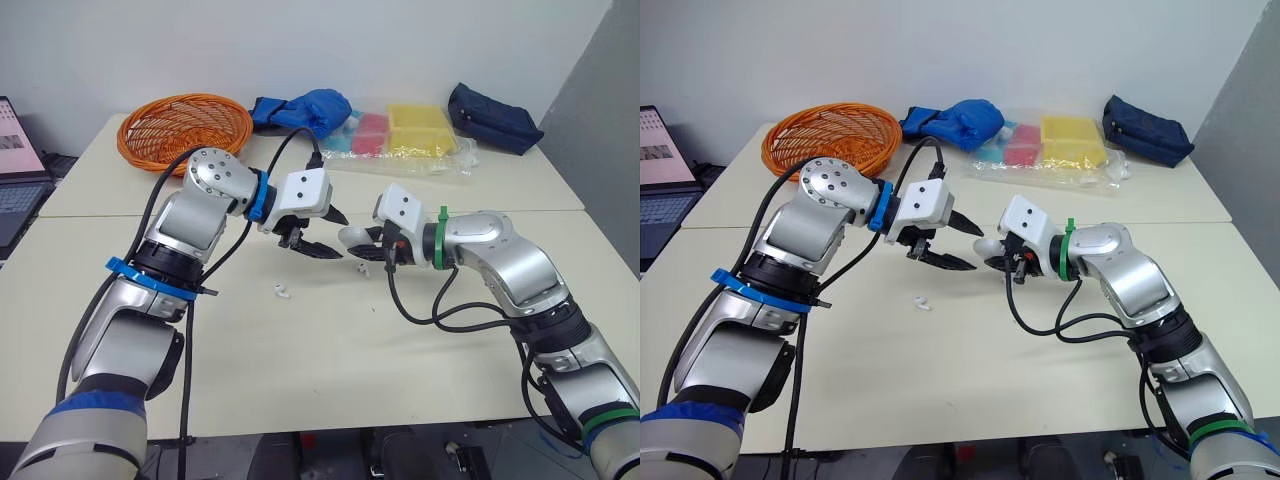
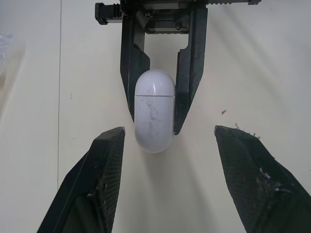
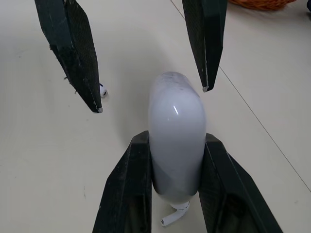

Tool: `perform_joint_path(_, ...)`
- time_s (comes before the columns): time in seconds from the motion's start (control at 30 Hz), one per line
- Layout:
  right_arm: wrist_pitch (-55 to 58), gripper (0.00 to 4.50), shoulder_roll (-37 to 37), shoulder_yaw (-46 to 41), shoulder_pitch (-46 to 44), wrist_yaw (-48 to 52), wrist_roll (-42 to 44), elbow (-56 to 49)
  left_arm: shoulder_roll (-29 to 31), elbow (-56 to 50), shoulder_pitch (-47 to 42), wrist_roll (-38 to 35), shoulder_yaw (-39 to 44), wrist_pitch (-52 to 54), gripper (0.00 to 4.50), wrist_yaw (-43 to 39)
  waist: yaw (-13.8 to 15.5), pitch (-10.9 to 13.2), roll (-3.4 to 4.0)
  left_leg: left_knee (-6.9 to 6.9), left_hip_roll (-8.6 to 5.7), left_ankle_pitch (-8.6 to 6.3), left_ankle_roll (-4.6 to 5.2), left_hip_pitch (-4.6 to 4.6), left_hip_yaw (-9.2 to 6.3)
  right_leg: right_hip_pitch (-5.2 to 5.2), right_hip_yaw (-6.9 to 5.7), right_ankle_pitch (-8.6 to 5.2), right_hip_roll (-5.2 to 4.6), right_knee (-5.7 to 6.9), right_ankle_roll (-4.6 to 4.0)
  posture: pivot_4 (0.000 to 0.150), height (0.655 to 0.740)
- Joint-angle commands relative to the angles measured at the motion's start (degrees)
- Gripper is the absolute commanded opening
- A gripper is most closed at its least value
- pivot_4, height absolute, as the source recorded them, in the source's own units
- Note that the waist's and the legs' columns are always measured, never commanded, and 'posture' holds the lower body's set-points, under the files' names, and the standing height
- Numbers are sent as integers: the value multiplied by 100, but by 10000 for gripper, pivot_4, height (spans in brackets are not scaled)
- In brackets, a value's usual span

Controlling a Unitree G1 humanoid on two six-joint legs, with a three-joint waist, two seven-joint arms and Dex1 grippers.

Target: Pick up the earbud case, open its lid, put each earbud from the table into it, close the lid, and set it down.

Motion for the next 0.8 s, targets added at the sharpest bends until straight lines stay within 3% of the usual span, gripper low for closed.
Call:
perform_joint_path(0.03,-101,8848,23,-75,-144,40,-37,-228,-21,-18,-210,0,167,-37,26752,-9,0,0,0,0,0,0,0,0,0,0,0,0,0,0,0,1500,7400)
perform_joint_path(0.13,-101,8848,27,-66,-142,46,-42,-238,-47,-20,-219,40,164,-30,19175,42,0,0,0,0,0,0,0,0,0,0,0,0,0,0,0,1500,7400)
perform_joint_path(0.8,-209,8848,-1,31,-223,185,-275,-345,-139,-57,-240,94,138,108,19175,44,0,0,0,1,0,0,0,0,-1,0,-1,0,0,1,-1,1500,7400)
